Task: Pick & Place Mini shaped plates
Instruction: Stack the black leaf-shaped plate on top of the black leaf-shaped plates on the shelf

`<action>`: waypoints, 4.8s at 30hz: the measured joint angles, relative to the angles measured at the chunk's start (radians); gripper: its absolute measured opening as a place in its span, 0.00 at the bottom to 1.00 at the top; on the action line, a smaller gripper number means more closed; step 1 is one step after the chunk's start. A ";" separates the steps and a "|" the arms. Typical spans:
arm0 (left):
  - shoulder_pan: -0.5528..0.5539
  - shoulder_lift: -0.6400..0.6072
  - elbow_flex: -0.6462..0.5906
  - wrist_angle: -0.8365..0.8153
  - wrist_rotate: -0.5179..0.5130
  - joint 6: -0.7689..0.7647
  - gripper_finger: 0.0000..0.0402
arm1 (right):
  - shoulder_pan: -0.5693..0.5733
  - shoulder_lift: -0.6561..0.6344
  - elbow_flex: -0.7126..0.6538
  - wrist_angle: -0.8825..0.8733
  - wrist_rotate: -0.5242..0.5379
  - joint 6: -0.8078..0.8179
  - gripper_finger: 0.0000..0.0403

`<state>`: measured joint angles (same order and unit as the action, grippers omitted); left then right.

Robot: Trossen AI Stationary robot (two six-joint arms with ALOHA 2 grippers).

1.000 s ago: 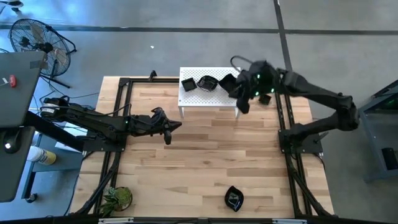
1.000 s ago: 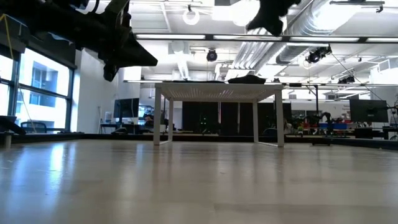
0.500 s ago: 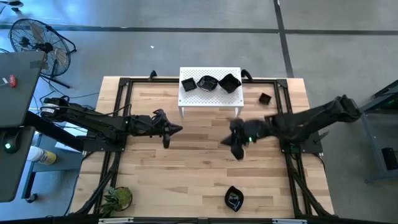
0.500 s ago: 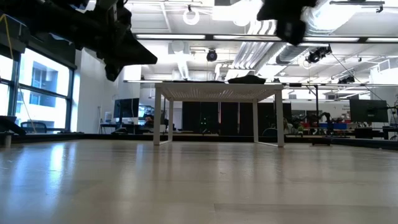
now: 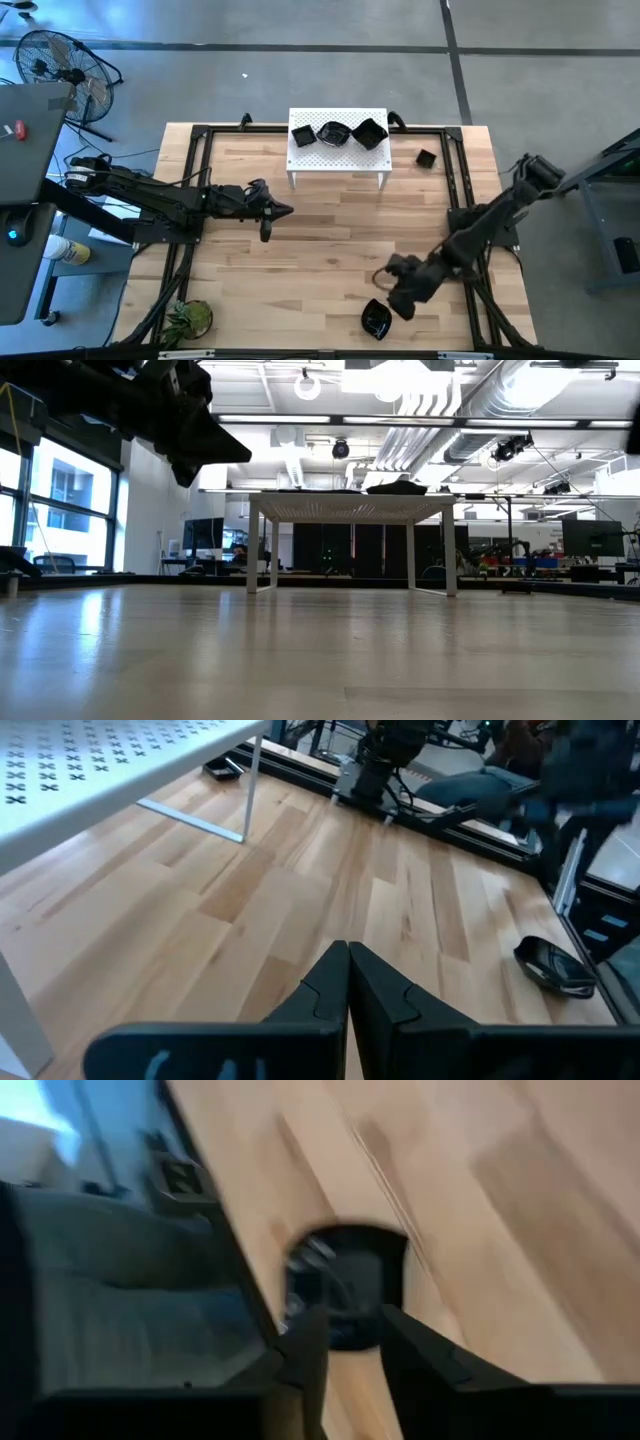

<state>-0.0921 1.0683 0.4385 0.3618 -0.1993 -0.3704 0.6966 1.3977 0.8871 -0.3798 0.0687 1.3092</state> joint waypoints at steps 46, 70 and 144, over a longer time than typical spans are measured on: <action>0.000 0.000 0.000 -0.033 0.006 0.025 0.00 | -0.073 0.298 0.000 0.258 0.056 0.157 0.00; 0.000 0.000 0.000 -0.059 0.007 0.025 0.00 | -0.419 0.312 0.000 0.171 0.379 0.435 0.01; 0.000 0.000 0.000 -0.119 -0.075 -0.005 0.00 | -0.718 -0.035 0.088 0.086 -0.153 -0.771 0.01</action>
<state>-0.0921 1.0685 0.4385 0.2425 -0.2741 -0.3752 -0.0211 1.3627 0.9749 -0.2936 -0.0847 0.5384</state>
